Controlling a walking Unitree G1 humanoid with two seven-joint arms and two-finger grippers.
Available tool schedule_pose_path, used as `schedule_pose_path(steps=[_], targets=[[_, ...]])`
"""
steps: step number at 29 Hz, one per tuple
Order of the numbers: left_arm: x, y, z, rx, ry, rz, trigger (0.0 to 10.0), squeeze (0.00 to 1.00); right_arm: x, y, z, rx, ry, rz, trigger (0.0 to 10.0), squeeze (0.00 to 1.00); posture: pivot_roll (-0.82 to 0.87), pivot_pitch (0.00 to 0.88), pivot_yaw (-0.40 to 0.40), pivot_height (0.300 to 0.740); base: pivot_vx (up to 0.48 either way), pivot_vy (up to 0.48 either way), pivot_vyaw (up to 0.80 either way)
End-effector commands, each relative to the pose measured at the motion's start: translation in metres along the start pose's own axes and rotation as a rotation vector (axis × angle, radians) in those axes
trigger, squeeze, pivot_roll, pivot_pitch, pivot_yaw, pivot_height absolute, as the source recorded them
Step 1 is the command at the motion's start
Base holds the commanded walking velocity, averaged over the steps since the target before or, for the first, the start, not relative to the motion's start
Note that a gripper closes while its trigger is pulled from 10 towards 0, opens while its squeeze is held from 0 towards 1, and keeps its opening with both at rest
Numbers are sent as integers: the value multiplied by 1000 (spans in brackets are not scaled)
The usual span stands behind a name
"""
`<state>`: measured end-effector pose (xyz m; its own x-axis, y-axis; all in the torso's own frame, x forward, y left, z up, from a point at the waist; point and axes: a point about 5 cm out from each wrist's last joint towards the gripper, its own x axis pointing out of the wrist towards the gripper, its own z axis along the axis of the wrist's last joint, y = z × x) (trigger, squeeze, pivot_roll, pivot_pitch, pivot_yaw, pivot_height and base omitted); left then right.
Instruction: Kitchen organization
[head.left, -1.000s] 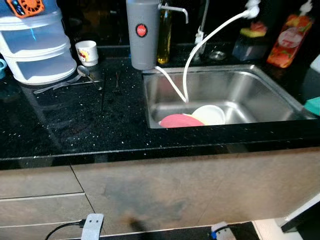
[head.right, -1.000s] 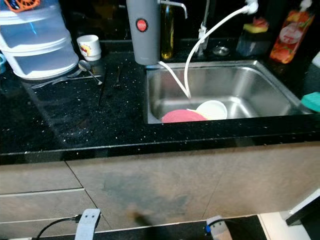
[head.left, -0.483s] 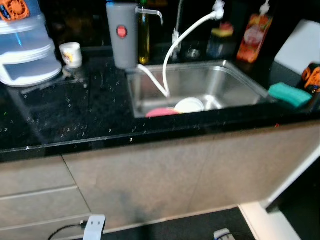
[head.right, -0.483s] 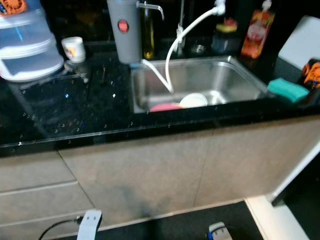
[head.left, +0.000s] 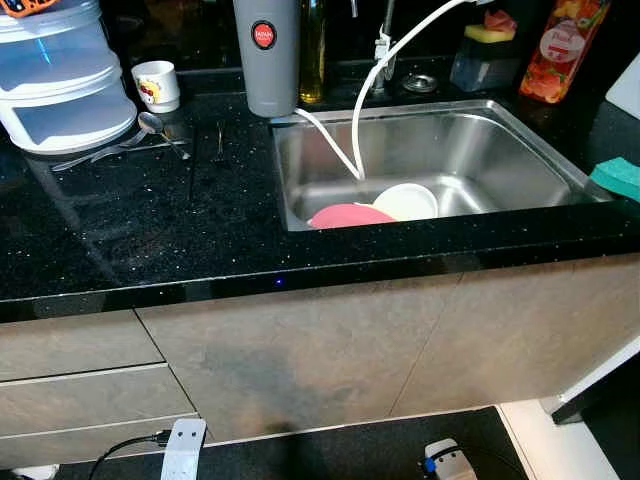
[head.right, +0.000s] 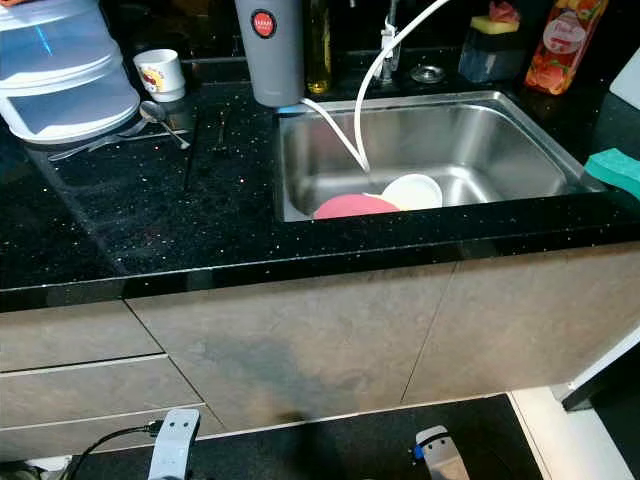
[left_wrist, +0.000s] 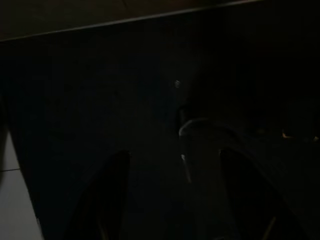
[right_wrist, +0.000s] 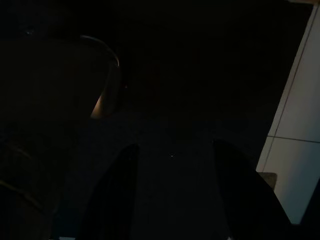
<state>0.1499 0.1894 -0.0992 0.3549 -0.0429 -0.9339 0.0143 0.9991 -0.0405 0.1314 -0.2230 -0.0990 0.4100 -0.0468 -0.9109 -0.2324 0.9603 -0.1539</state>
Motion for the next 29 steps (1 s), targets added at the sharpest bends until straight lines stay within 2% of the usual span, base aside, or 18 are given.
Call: schedule_pose_path(steps=[1,10,14,22,29], targets=[[-1,8,1,20,-8,39,10000,0,0,0,1,-18,-4,0,10000,0,-40,0,26,740,0,-424,0],[-3,21,6,10,-30,112,10000,0,0,0,1,-21,-2,1,10000,0,-38,0,27,740,27,-35,0],[-2,15,7,21,-28,104,10000,0,0,0,1,-23,-3,2,10000,0,-42,0,29,740,0,0,0],[-2,11,10,23,-41,94,10000,0,0,-2,-1,-37,3,4,10000,0,-75,0,-4,740,0,0,0],[-1,10,8,39,-40,86,10000,0,-1,-3,-1,-38,-2,1,10000,0,-94,0,5,740,0,0,0]])
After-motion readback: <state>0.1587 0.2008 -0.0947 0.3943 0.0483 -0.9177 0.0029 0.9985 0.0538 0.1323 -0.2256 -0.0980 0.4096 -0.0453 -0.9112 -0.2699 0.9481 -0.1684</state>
